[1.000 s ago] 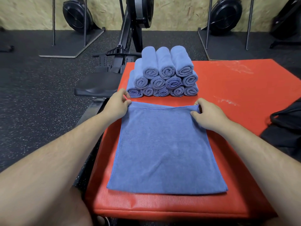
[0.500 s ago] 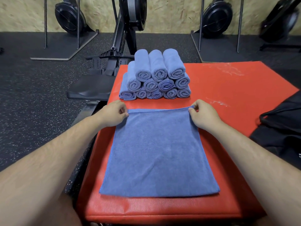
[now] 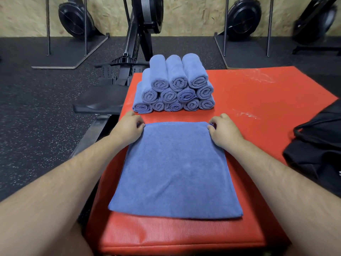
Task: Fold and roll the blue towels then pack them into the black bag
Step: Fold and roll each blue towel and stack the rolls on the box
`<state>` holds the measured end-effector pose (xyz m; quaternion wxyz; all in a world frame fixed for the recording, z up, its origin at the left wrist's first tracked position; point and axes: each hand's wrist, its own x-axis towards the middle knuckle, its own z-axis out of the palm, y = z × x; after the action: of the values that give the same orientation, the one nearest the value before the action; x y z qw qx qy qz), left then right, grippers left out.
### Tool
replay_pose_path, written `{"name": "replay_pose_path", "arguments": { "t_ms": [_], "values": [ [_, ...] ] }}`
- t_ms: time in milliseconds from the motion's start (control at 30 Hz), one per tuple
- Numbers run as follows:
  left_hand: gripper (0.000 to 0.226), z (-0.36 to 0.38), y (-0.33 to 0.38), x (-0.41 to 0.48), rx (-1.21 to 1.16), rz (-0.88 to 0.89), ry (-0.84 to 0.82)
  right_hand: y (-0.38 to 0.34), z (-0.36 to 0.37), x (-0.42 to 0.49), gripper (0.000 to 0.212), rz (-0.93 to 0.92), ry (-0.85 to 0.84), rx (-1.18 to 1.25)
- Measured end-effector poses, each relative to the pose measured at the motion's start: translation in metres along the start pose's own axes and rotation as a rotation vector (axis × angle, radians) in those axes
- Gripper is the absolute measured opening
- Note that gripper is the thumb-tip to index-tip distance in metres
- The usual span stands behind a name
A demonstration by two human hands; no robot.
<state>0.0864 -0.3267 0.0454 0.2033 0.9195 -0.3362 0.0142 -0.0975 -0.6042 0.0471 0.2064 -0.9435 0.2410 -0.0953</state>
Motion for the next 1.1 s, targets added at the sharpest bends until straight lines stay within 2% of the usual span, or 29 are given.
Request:
{"name": "replay_pose_path", "arguments": {
  "t_ms": [100, 200, 367, 500, 600, 867, 1000, 1100],
  "values": [
    [0.008, -0.001, -0.001, -0.003, 0.05, 0.061, 0.027, -0.001, 0.001, -0.001, 0.013, -0.004, 0.012, -0.001],
    [0.009, -0.006, 0.004, -0.006, 0.104, 0.008, 0.01, -0.004, -0.004, 0.0, 0.009, -0.02, 0.037, 0.041],
    [0.004, -0.029, 0.007, -0.006, -0.106, 0.003, 0.112, -0.009, -0.03, 0.001, 0.002, -0.065, 0.134, 0.244],
    [0.01, -0.055, 0.01, -0.007, -0.178, 0.04, 0.16, -0.007, -0.053, -0.001, 0.01, -0.112, 0.189, 0.305],
    [0.016, -0.073, 0.013, -0.015, -0.232, 0.011, 0.184, -0.01, -0.072, -0.008, 0.019, -0.161, 0.174, 0.305],
    [0.012, -0.132, 0.043, -0.058, -0.197, 0.037, 0.217, -0.027, -0.123, -0.052, 0.009, -0.323, 0.218, 0.162],
    [0.013, -0.163, 0.054, -0.098, -0.235, 0.02, 0.17, -0.039, -0.15, -0.092, 0.018, -0.387, 0.179, 0.204],
    [0.013, -0.192, 0.061, -0.127, -0.224, 0.024, 0.132, -0.05, -0.181, -0.122, 0.014, -0.411, 0.058, 0.263]
  ]
}}
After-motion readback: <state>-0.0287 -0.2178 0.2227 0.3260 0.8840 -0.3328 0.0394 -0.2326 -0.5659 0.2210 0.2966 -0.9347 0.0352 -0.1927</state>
